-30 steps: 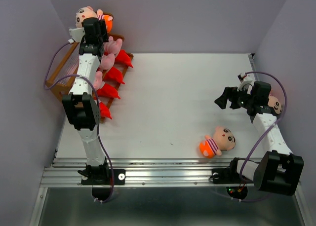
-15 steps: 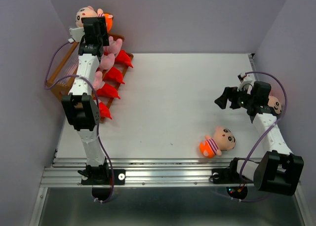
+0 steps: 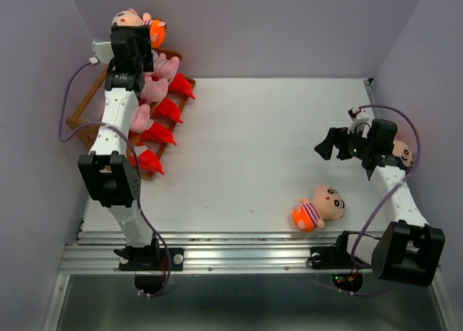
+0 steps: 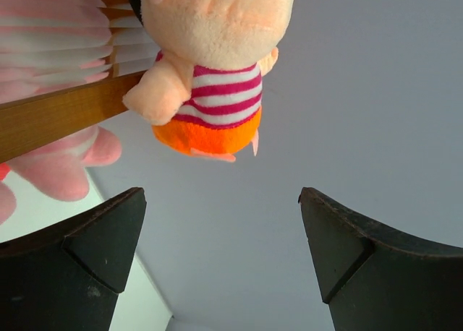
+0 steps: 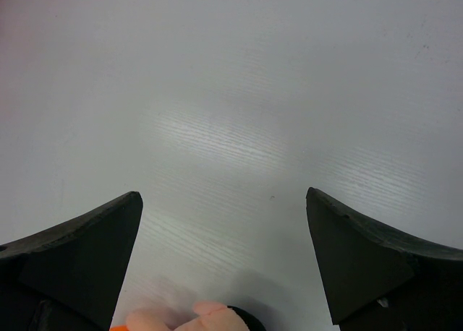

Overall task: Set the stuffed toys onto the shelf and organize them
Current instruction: Place the stuffed toy onto shelf

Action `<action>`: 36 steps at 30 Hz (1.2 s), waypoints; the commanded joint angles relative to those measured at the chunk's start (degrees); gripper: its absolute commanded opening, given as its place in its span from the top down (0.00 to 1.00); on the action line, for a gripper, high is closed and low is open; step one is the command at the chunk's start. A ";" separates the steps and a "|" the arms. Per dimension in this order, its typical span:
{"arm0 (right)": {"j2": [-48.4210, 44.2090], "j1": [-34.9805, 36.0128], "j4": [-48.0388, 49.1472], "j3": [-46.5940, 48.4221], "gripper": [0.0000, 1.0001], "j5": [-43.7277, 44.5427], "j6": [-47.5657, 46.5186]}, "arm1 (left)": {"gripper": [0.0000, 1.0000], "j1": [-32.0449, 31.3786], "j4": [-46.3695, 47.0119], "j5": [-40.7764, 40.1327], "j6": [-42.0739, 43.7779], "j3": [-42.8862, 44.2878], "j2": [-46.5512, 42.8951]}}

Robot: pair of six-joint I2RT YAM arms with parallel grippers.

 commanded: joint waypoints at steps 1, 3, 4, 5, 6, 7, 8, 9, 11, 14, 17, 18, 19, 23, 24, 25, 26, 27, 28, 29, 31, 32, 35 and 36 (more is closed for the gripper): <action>-1.07 -0.42 2.63 -0.52 0.00 -1.34 -2.50 | 0.01 0.27 4.34 2.88 6.31 -6.10 -8.40; -1.42 -0.42 0.97 -0.17 0.00 -4.66 -5.31 | 0.01 0.27 5.92 4.29 11.13 -11.27 -13.24; -1.60 -0.42 0.18 -0.16 0.00 -6.34 -5.33 | 0.01 0.27 6.71 4.99 11.16 -13.30 -15.17; -1.94 -0.42 -0.35 -0.25 0.00 -7.75 -7.76 | 0.01 0.27 8.63 6.82 14.90 -15.32 -19.01; -2.21 -0.42 -0.88 -0.34 0.00 -9.24 -8.74 | 0.01 0.27 10.04 7.80 16.85 -17.17 -20.97; -2.82 -0.42 -1.58 -0.51 0.00 -11.60 -9.45 | 0.01 0.27 11.62 9.29 19.39 -21.19 -22.99; -3.09 -0.42 -1.94 -0.69 0.00 -12.41 -10.85 | 0.01 0.27 14.16 13.13 25.08 -23.15 -27.01; -3.53 -0.42 -2.46 -0.60 0.00 -13.64 -11.47 | 0.01 0.27 15.14 14.82 28.09 -26.65 -28.96; -3.79 -0.42 -2.99 -0.69 0.00 -14.61 -12.61 | 0.01 0.27 19.52 20.70 34.68 -31.14 -35.18; -3.36 -0.42 -3.78 -0.43 0.00 -16.11 -13.67 | 0.01 0.27 20.42 30.55 42.70 -40.10 -42.40; -2.48 -0.42 -4.93 0.19 0.00 -16.46 -14.73 | 0.01 -0.86 22.26 41.79 48.32 -49.34 -47.34; -1.69 -0.42 -5.19 0.71 0.00 -15.59 -14.82 | 0.01 -5.22 22.01 44.61 52.25 -52.58 -50.57; -1.42 -0.42 -5.89 1.06 0.00 -14.71 -14.73 | 0.01 -8.75 21.31 42.81 54.03 -54.26 -52.52; -0.63 -0.42 -9.23 4.22 0.00 -6.91 -15.52 | 0.01 -27.74 18.76 31.56 58.70 -61.39 -58.34; -0.63 -0.42 -10.02 5.19 0.00 -4.01 -15.52 | 0.01 -30.46 18.67 28.49 58.53 -62.62 -58.60; -0.28 -0.42 -11.24 7.29 0.00 2.89 -15.26 | 0.01 -34.93 18.67 27.42 58.18 -64.89 -58.26; 0.16 -0.42 -11.69 8.35 0.00 6.96 -14.74 | 0.01 -37.06 18.67 26.45 58.01 -65.78 -57.82; 0.60 -0.42 -12.22 9.49 0.00 11.44 -14.64 | 0.01 -38.91 18.67 24.27 57.74 -66.58 -56.25; 1.12 -0.42 -13.44 10.64 0.00 19.14 -14.90 | 0.01 -40.84 18.76 23.11 57.48 -67.98 -55.19; 2.17 -0.94 -14.06 12.47 0.00 22.44 -16.39 | 0.01 -44.43 19.10 22.23 57.22 -68.60 -54.22; 3.14 -1.47 -14.42 13.54 0.00 32.29 -18.06 | 0.01 -47.61 21.29 19.42 55.64 -70.79 -51.32; 4.11 -1.48 -14.33 13.81 0.00 34.67 -20.68 | 0.01 -50.15 22.52 18.98 55.11 -71.59 -50.35; 7.00 -6.81 -14.33 14.69 0.00 40.75 -25.18 | 0.01 -53.77 28.84 17.04 52.47 -74.58 -46.58; 7.97 -8.32 -14.25 15.04 0.00 41.54 -26.15 | 0.01 -54.48 29.73 16.78 51.42 -75.54 -45.95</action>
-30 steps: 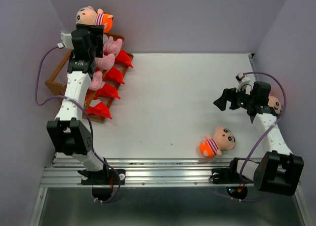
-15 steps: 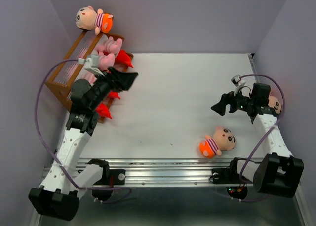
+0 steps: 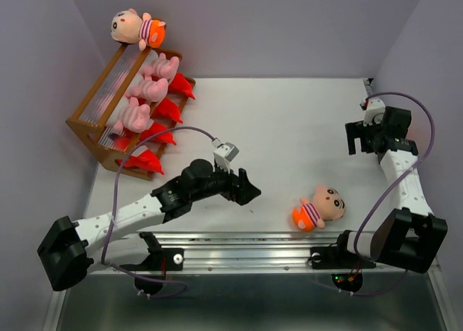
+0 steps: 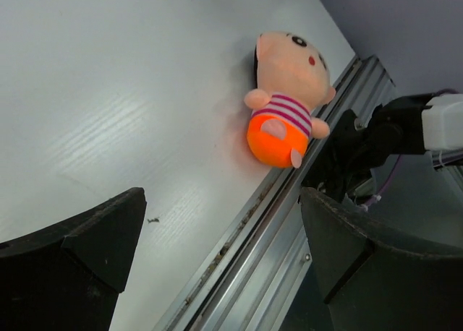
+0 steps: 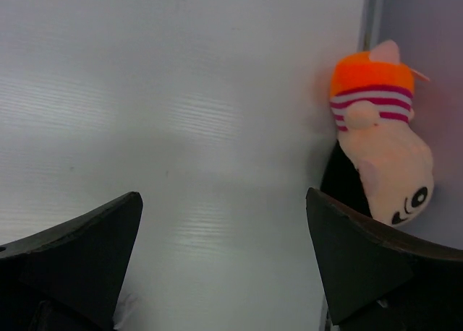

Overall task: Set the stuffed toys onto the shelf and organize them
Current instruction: Place the stuffed toy onto shelf, then grab a stuffed toy with the right arm

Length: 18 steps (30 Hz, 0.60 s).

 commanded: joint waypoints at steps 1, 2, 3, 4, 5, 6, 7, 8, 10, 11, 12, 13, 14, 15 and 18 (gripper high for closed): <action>4.15 -7.01 -1.28 2.87 0.00 14.49 -8.55 | 0.01 -3.56 9.50 -4.12 -2.79 -2.26 2.11; 5.21 -8.60 -1.11 3.22 0.00 14.49 -9.53 | 0.01 -4.00 9.51 -4.38 -3.06 -2.44 2.73; 6.96 -11.48 -1.11 3.74 0.00 14.40 -10.50 | 0.01 -4.96 9.68 -5.17 -3.32 -2.61 3.61; 7.67 -12.73 -1.02 3.83 0.00 14.23 -11.55 | 0.01 -5.32 9.68 -5.53 -3.50 -3.14 3.87; 8.29 -13.79 -0.67 3.66 0.00 13.27 -13.65 | 0.01 -5.58 9.86 -5.88 -4.02 -3.58 4.05; 9.16 -14.49 0.29 2.79 0.00 12.56 -14.54 | 0.01 -6.02 10.29 -6.40 -4.29 -4.63 4.14; 9.43 -15.11 1.17 2.17 0.00 12.55 -15.59 | 0.01 -6.11 10.56 -6.58 -4.72 -5.16 3.97; 9.70 -15.12 2.22 1.47 0.00 12.73 -17.34 | 0.01 -6.20 10.91 -6.58 -5.51 -5.86 3.79; 10.40 -15.12 7.12 -0.81 0.00 13.52 -18.76 | 0.01 -6.29 11.96 -6.85 -6.31 -7.53 3.09; 10.66 -15.12 8.98 -1.52 0.00 13.61 -19.81 | 0.01 -6.20 12.32 -6.93 -7.01 -8.06 2.65; 10.93 -15.12 11.17 -2.40 0.00 13.87 -20.34 | 0.01 -6.37 12.49 -7.28 -7.27 -8.50 2.39; 11.71 -15.12 15.98 -3.19 0.00 14.92 -20.87 | 0.01 -6.29 12.49 -7.46 -7.54 -9.20 2.04; 12.24 -15.12 18.47 -3.98 0.00 15.80 -21.57 | 0.01 -6.37 12.58 -7.55 -7.80 -9.55 1.77; 13.12 -15.12 20.58 -4.94 0.00 16.59 -21.93 | 0.01 -6.37 12.67 -8.16 -8.41 -10.25 1.07; 17.51 -15.12 24.55 -4.60 0.00 17.91 -22.28 | 0.01 -6.46 12.76 -10.53 -10.43 -11.57 -0.78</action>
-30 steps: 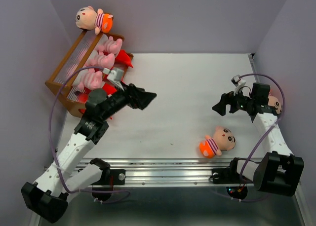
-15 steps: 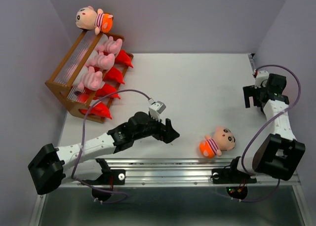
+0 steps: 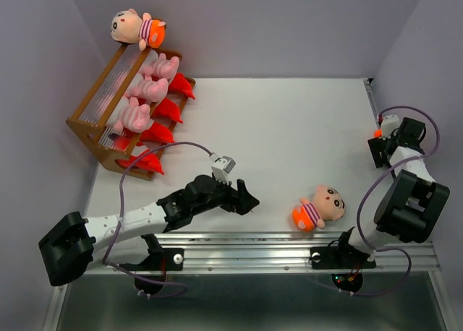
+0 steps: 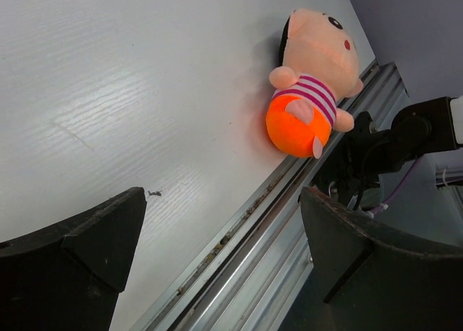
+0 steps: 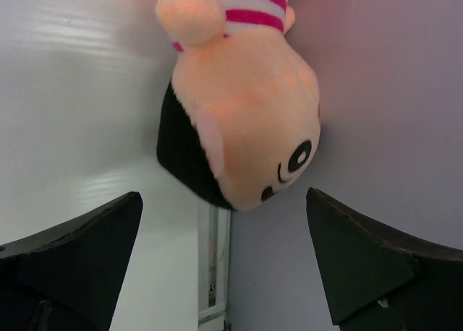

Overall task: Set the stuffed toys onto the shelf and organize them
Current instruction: Grab a stuffed toy with the right arm, then pass the stuffed toy from the right arm to the left

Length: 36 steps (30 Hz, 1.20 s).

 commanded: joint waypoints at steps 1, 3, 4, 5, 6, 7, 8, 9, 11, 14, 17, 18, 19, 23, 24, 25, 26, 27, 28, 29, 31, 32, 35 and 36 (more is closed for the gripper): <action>4.88 -0.03 12.31 -0.36 0.01 3.25 -2.70 | 0.01 -0.60 4.23 -4.04 -3.42 -2.05 -3.97; 7.26 -0.03 14.69 -0.54 0.07 3.51 -2.35 | 0.01 -0.52 4.32 -7.03 -4.91 -3.63 -5.64; 7.62 -0.03 15.21 -0.62 0.15 3.17 -2.17 | 0.01 -0.52 4.41 -7.56 -6.40 -4.59 -6.25; 7.79 -0.03 17.22 -0.89 0.20 2.55 -2.08 | 0.01 -0.52 4.50 -8.00 -6.94 -5.04 -6.78; 7.36 -0.03 17.68 -2.11 0.31 1.50 -2.34 | 0.01 -0.52 4.76 -8.53 -7.47 -5.39 -7.83; 6.75 -0.03 18.55 -3.16 0.37 0.80 -2.43 | 0.01 -0.52 5.02 -8.71 -7.99 -5.83 -8.36; 6.04 -0.03 21.00 -4.31 0.43 -0.34 -3.13 | 0.01 -0.60 5.29 -8.80 -8.78 -6.70 -8.72; 4.56 -0.03 21.98 -5.36 0.55 -0.96 -3.57 | 0.01 -0.60 5.90 -8.62 -9.05 -7.32 -9.33; 2.97 -0.03 23.22 -7.73 0.67 -2.54 -4.63 | 0.01 -0.52 6.78 -8.53 -10.01 -7.85 -9.69; -2.11 -0.03 23.13 -10.89 0.82 -5.52 -5.95 | 0.01 -0.43 8.88 -7.74 -10.89 -8.90 -9.69; -10.44 -0.03 20.86 -13.28 0.99 -13.93 -8.48 | 0.01 -0.52 10.73 -6.43 -10.81 -9.00 -9.16; -12.84 -0.03 18.50 -13.89 0.99 -16.93 -10.15 | 0.01 -0.43 11.96 -5.82 -10.55 -8.91 -8.81; -15.12 -0.03 11.60 -13.81 0.99 -20.27 -12.26 | 0.01 -0.34 12.32 -5.55 -10.37 -8.39 -8.46; -25.93 -0.03 -9.35 -11.70 0.98 -42.59 -28.91 | 0.01 0.62 14.69 -1.79 -9.41 -5.66 -5.57; -27.17 -0.03 -13.65 -10.74 0.98 -46.02 -31.85 | 0.01 1.06 14.95 -0.72 -9.40 -4.96 -4.86; -28.23 -0.03 -17.26 -10.21 0.98 -49.01 -34.58 | 0.01 1.67 15.13 0.51 -9.40 -4.08 -4.07; -29.02 -0.03 -24.35 -9.68 0.98 -54.61 -37.13 | 0.01 2.46 15.31 1.82 -10.01 -2.33 -3.19; -30.08 -0.03 -27.99 -9.16 0.99 -57.28 -42.37 | 0.01 3.43 15.66 4.88 -11.15 -1.53 -1.36; -30.17 -0.03 -35.16 -8.11 0.99 -61.74 -45.21 | 0.01 6.22 16.10 7.00 -14.90 -0.39 -0.21; -30.17 -0.03 -38.97 -7.40 0.99 -63.53 -48.37 | 0.01 7.82 17.23 9.20 -17.29 -0.03 0.76; -28.95 -0.03 -46.88 -6.26 0.99 -66.70 -59.27 | 0.01 11.76 21.97 15.97 -21.42 0.76 4.28; -28.42 0.58 -53.97 -5.03 0.99 -68.62 -64.61 | 0.01 12.40 23.55 17.21 -24.40 1.80 5.33; -25.96 1.11 -63.07 -3.62 0.99 -70.57 -70.43 | 0.01 12.84 25.06 19.85 -25.75 6.45 9.64; -25.78 1.98 -63.70 -3.79 0.99 -70.75 -69.68 | 0.01 12.84 25.06 20.81 -26.88 7.60 12.08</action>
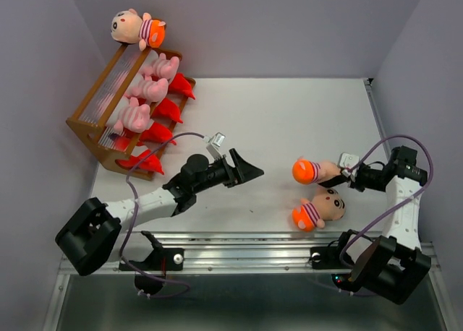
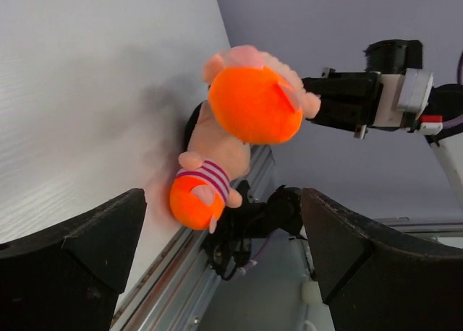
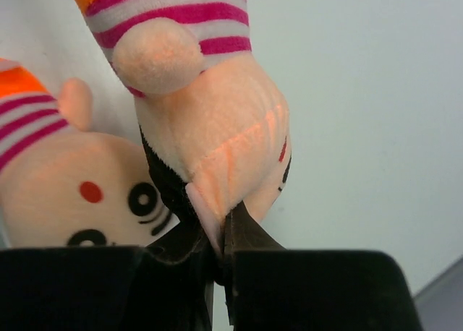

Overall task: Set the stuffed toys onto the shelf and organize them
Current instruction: Pass the stuffed toy from the right arm to the left

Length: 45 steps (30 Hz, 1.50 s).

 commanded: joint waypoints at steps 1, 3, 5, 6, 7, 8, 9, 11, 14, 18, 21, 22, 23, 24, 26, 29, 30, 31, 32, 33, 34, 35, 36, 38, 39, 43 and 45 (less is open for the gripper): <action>1.19 1.51 -18.22 2.77 0.99 -9.31 -13.19 | 0.01 -0.03 6.77 8.32 -6.17 7.06 5.00; 0.05 2.30 -18.13 1.02 0.99 -8.79 -13.80 | 0.01 -0.12 6.95 9.54 -7.58 10.32 8.85; -1.00 2.91 -17.43 -0.04 0.99 -8.87 -13.37 | 0.01 -0.38 7.03 10.34 -8.55 13.48 11.50; -1.79 2.91 -17.43 -0.83 0.99 -8.96 -13.37 | 0.01 -0.82 7.38 11.47 -8.90 14.36 14.04; -2.06 2.91 -17.26 -1.19 0.99 -9.14 -13.37 | 0.01 -1.26 7.56 11.92 -8.99 15.41 15.20; -2.32 2.91 -17.17 -1.36 0.99 -9.14 -13.19 | 0.01 -1.70 7.56 12.10 -8.99 17.17 16.25; -2.59 2.91 -16.99 -1.80 0.99 -9.31 -13.11 | 0.01 -2.66 7.74 12.71 -8.99 18.14 18.26; -2.59 3.44 -16.29 -1.98 0.99 -9.31 -12.76 | 0.01 -4.33 7.74 14.11 -8.64 20.60 21.17; -2.50 3.44 -14.80 -2.16 0.98 -9.66 -11.79 | 0.01 -5.91 7.74 15.52 -8.20 22.89 23.38; -2.32 3.44 -13.48 -1.81 0.97 -10.45 -9.86 | 0.04 -7.67 7.30 17.90 -7.32 24.04 26.54; -2.15 3.44 -12.95 -2.07 0.96 -10.72 -9.50 | 0.09 -8.38 7.04 17.99 -6.71 23.78 27.07; -1.97 3.44 -12.95 -2.24 0.96 -10.81 -9.41 | 0.12 -8.47 7.03 17.99 -6.45 23.77 27.07; -2.06 3.44 -13.03 -2.33 0.96 -10.81 -9.41 | 0.16 -8.73 6.86 17.99 -6.18 23.86 27.16; -2.23 3.44 -13.04 -2.59 0.95 -10.90 -9.41 | 0.23 -8.82 6.34 17.90 -5.92 23.95 27.42; -2.50 3.44 -13.39 -2.86 0.95 -11.24 -9.41 | 0.28 -8.82 6.07 17.82 -5.83 24.30 27.86; -3.03 3.44 -13.39 -3.21 0.94 -11.42 -9.15 | 0.52 -9.26 6.07 18.25 -5.56 25.27 29.00; -3.20 3.44 -13.13 -3.30 0.94 -11.34 -8.63 | 0.67 -9.43 5.98 18.51 -5.56 25.53 29.53; -3.20 3.44 -12.95 -3.56 0.94 -11.16 -8.36 | 0.72 -9.52 5.98 18.69 -5.39 25.79 29.71; -3.12 3.44 -12.69 -3.65 0.93 -10.99 -8.27 | 0.79 -9.61 5.98 18.78 -5.21 26.23 29.88; -3.20 3.44 -12.60 -3.74 0.93 -10.98 -8.10 | 0.89 -9.70 6.07 18.87 -5.13 26.32 29.89; -3.29 3.44 -12.60 -3.83 0.93 -10.90 -8.01 | 0.94 -9.87 5.98 18.96 -4.95 26.32 29.97; -3.29 3.44 -12.51 -4.00 0.90 -10.90 -8.01 | 1.00 -9.96 6.07 18.96 -4.86 26.24 29.80; -3.20 3.44 -12.51 -4.09 0.89 -10.98 -7.75 | 1.00 -9.96 6.07 18.52 -4.34 26.06 29.36; -3.38 3.44 -12.42 -4.18 0.80 -11.16 -7.22 | 1.00 -9.88 5.98 17.56 -3.55 24.92 28.49; -3.29 3.44 -12.25 -4.09 0.72 -11.42 -5.65 | 1.00 -9.87 5.11 15.90 -1.80 24.57 27.18; -2.94 3.44 -8.91 -2.42 0.21 -12.91 5.41 | 1.00 -9.87 -6.13 5.56 7.58 24.04 21.99; -2.41 3.44 -6.89 -0.67 0.02 -13.62 12.16 | 1.00 -9.87 -11.56 -2.87 10.51 22.81 18.05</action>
